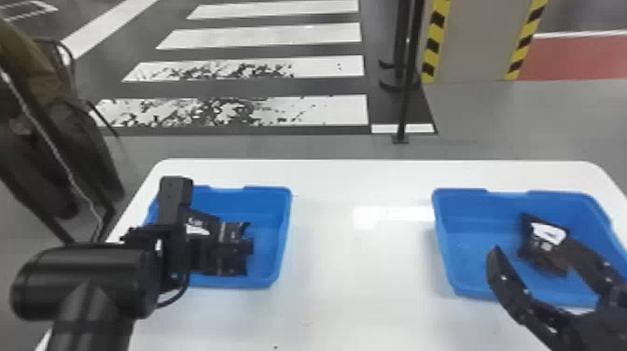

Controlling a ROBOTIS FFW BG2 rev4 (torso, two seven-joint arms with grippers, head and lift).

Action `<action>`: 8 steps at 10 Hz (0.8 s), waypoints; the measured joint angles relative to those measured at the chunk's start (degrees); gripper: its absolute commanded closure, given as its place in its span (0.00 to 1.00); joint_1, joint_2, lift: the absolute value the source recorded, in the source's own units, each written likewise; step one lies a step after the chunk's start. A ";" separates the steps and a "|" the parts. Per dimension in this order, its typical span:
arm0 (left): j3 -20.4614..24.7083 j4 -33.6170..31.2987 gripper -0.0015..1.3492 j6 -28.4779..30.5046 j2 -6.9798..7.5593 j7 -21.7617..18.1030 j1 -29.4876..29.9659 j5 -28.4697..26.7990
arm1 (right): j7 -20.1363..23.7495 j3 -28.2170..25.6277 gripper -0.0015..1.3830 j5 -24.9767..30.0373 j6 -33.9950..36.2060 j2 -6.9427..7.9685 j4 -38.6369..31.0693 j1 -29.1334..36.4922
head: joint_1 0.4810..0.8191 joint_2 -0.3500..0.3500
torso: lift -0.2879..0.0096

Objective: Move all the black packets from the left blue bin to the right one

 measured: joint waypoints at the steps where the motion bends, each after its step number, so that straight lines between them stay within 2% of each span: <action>1: -0.87 1.59 0.54 1.14 0.25 0.00 -0.92 0.20 | 0.06 0.06 0.10 -0.26 0.10 0.00 0.22 -0.15 | 0.63 0.63 | 0.50; 2: -1.30 2.34 0.80 1.87 0.38 -0.01 -1.33 0.14 | 0.11 0.15 0.11 -0.72 0.21 0.00 0.53 -0.28 | 0.63 0.63 | 0.50; 3: -1.35 2.54 0.88 1.88 0.44 -0.05 -1.37 -0.24 | 0.17 0.22 0.11 -1.12 0.35 0.00 0.73 -0.34 | 0.63 0.63 | 0.50; 5: -1.28 1.84 0.89 -1.23 0.41 -0.62 -0.19 -0.81 | 0.25 0.25 0.11 -1.77 0.47 0.00 0.87 -0.30 | 0.63 0.63 | 0.50; 6: -1.12 -1.13 0.89 -1.45 0.38 -1.03 0.84 -1.71 | 0.28 0.25 0.11 -1.95 0.47 0.00 0.91 -0.27 | 0.63 0.63 | 0.50; 8: 0.37 -11.64 0.89 -1.95 0.23 -1.33 5.55 -1.08 | 0.46 0.25 0.12 -2.10 0.64 0.00 0.79 -0.26 | 0.63 0.64 | 0.50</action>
